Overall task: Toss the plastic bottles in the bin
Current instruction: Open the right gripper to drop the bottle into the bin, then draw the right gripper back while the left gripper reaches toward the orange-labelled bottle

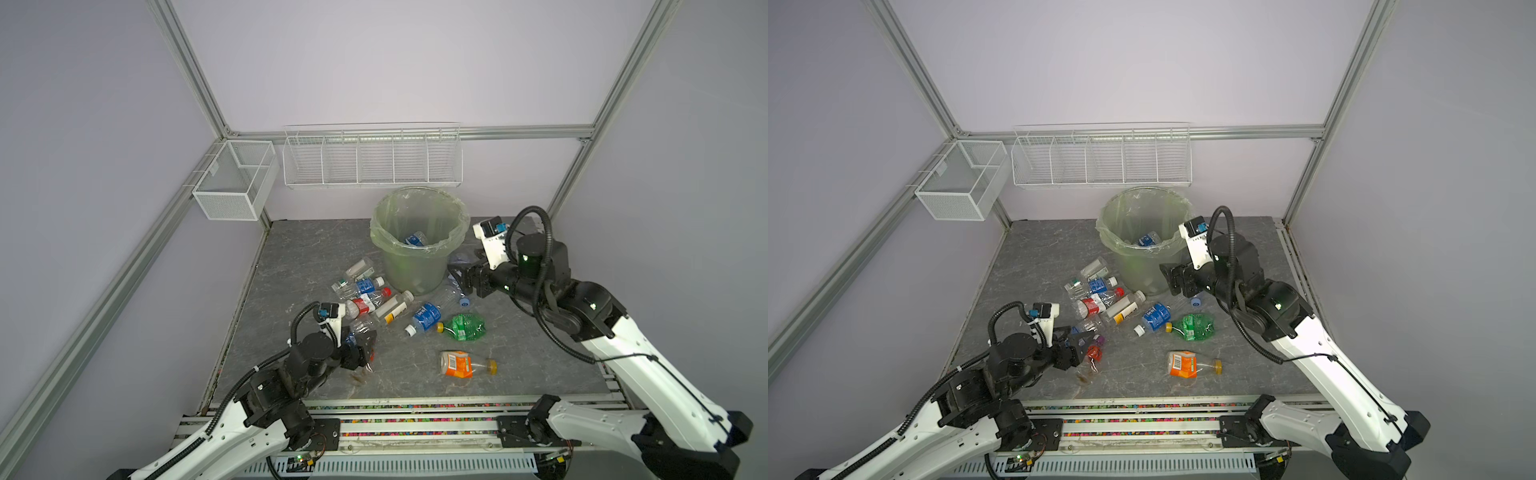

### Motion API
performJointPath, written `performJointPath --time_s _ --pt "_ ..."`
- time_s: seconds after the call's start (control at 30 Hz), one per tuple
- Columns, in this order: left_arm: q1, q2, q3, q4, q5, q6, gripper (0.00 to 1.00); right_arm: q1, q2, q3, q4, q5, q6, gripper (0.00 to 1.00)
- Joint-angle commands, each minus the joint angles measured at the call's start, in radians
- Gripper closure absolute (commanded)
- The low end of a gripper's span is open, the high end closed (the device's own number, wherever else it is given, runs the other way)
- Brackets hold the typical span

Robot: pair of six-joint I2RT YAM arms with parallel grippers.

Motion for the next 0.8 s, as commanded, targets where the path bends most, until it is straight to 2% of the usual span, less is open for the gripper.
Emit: performJointPath --time_s 0.0,0.07,0.2,0.4,0.57,0.77 --pt "-0.070 0.070 0.049 0.076 0.001 0.037 0.17 0.006 -0.084 -0.088 -0.015 0.028 0.092 0.12" --pt "-0.136 0.145 0.077 0.108 -0.013 0.073 0.17 0.007 -0.128 -0.135 -0.028 0.031 0.116 0.12" --pt "-0.215 0.354 0.176 0.133 0.064 0.169 0.14 0.005 -0.219 -0.198 -0.074 0.048 0.153 0.12" --pt "-0.359 0.640 0.376 0.054 0.034 0.356 0.10 0.002 -0.384 -0.248 -0.171 0.156 0.221 0.12" --pt "-0.419 0.831 0.502 0.003 0.019 0.470 0.10 0.001 -0.490 -0.260 -0.269 0.257 0.261 0.12" --pt "-0.474 1.005 0.621 -0.040 0.009 0.549 0.10 0.000 -0.600 -0.270 -0.365 0.355 0.302 0.12"
